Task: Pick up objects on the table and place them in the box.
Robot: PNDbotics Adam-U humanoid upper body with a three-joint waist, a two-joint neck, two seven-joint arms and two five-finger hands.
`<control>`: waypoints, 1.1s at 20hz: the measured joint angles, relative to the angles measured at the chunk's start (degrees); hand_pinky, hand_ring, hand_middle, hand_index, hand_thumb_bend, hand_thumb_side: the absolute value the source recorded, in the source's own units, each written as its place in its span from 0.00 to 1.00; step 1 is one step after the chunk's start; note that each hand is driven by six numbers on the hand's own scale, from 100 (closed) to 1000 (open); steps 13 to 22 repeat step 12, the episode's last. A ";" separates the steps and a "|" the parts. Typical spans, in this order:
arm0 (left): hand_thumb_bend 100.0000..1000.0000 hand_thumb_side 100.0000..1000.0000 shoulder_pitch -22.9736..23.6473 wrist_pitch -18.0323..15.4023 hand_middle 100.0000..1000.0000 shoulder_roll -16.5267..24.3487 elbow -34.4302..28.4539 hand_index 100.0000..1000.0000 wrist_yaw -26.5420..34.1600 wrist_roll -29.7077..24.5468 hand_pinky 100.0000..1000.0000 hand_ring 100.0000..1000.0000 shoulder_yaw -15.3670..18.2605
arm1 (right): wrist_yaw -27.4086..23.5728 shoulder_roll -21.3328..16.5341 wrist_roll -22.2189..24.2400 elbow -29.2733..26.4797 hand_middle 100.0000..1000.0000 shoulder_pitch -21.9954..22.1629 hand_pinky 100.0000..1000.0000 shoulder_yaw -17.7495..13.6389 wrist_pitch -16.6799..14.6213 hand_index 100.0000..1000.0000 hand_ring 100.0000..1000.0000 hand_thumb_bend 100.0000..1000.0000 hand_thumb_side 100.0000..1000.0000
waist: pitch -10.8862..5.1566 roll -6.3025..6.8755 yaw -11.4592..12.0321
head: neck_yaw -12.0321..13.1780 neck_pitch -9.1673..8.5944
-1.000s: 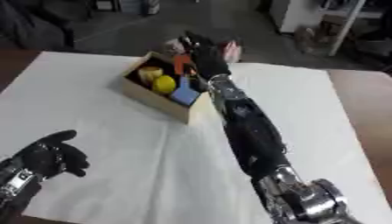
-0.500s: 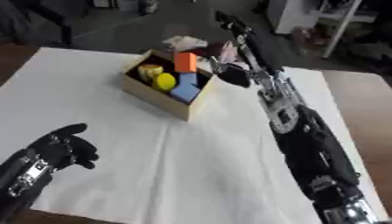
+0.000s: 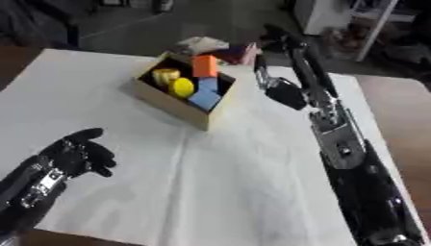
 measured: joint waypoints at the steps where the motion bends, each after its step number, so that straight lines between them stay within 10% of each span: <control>1: 0.00 0.78 0.15 -0.03 0.61 0.00 0.00 0.91 -0.02 0.04 0.62 0.66 0.00 | -0.84 0.81 0.69 -0.62 0.71 1.37 0.76 -0.43 0.51 0.93 0.68 0.00 0.41 | -0.03 -0.03 -0.23 | 0.30 0.39; 12: 0.00 0.81 2.18 0.78 0.61 -0.03 0.00 0.90 -0.83 -0.43 0.62 0.66 -0.16 | -10.64 1.91 6.01 -9.66 0.66 17.04 0.74 -1.52 2.19 0.91 0.63 0.00 0.39 | -1.07 -0.55 -1.14 | 0.95 3.50; 22: 0.00 0.81 2.18 0.78 0.61 -0.03 0.00 0.90 -0.83 -0.43 0.62 0.66 -0.16 | -10.64 1.91 6.01 -9.66 0.66 17.04 0.74 -1.52 2.19 0.91 0.63 0.00 0.39 | -1.07 -0.55 -1.14 | 0.95 3.50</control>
